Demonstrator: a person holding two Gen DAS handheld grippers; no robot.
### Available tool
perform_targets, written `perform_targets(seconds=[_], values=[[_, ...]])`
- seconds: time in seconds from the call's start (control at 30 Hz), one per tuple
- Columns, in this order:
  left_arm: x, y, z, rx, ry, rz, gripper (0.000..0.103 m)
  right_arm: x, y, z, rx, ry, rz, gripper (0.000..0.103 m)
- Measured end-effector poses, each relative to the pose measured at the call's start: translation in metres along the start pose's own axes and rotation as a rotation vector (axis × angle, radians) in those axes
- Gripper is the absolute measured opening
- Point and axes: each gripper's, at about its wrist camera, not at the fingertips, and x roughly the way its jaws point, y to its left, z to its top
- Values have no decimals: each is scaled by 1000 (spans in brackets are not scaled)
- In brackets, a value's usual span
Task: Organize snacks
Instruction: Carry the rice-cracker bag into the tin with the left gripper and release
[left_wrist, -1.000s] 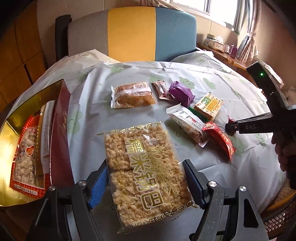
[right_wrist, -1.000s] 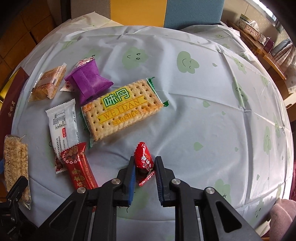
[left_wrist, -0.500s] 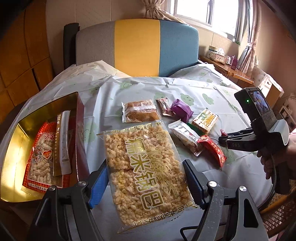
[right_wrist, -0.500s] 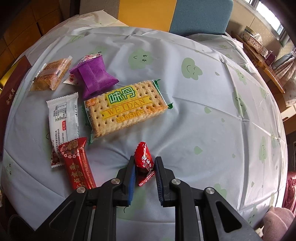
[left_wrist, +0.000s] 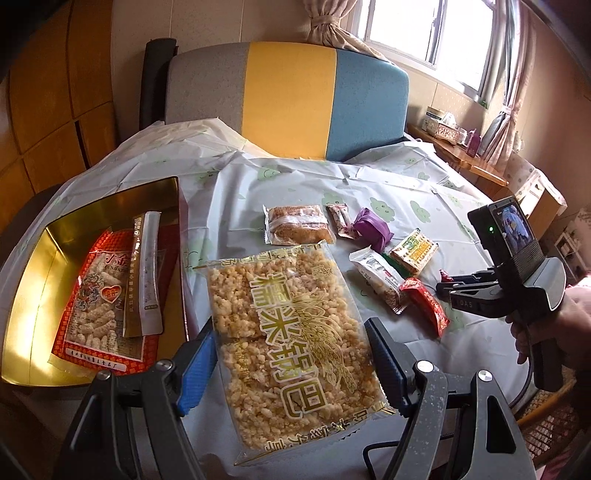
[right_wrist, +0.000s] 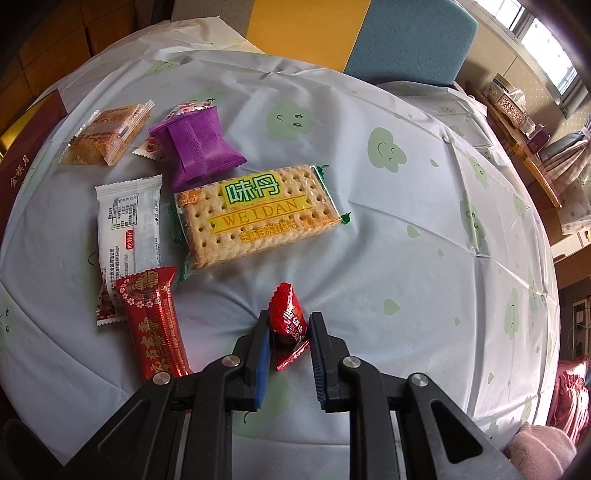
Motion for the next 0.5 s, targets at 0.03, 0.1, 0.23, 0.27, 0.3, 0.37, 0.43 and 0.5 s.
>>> perform_targets(seconds=[0.03,0.1,0.23,0.27,0.3,0.37,0.43,0.5], values=[[-4,5,1,-11,-8,-4,77,0,1,0,-4,-1,-3,19],[-11,18,5,-46,-20,-10,77,-2,4,0,-9,-2,-8,19],[-25,57,15,-130,-54,37,77,-2,4,0,0,0,-1,19],[-27,70,17,-157,-60,55,77,-3,3,0,3,1,1,19],[-28,84,19,-179,-66,76,77,-3,3,-1,3,0,1,19],[-28,110,24,-211,-75,146,77,-3,2,0,-4,-1,-4,19],[-25,138,28,-234,-71,207,77,-3,3,-1,-10,-3,-10,19],[-18,162,34,-244,-66,271,77,-4,4,-2,-13,-4,-13,19]])
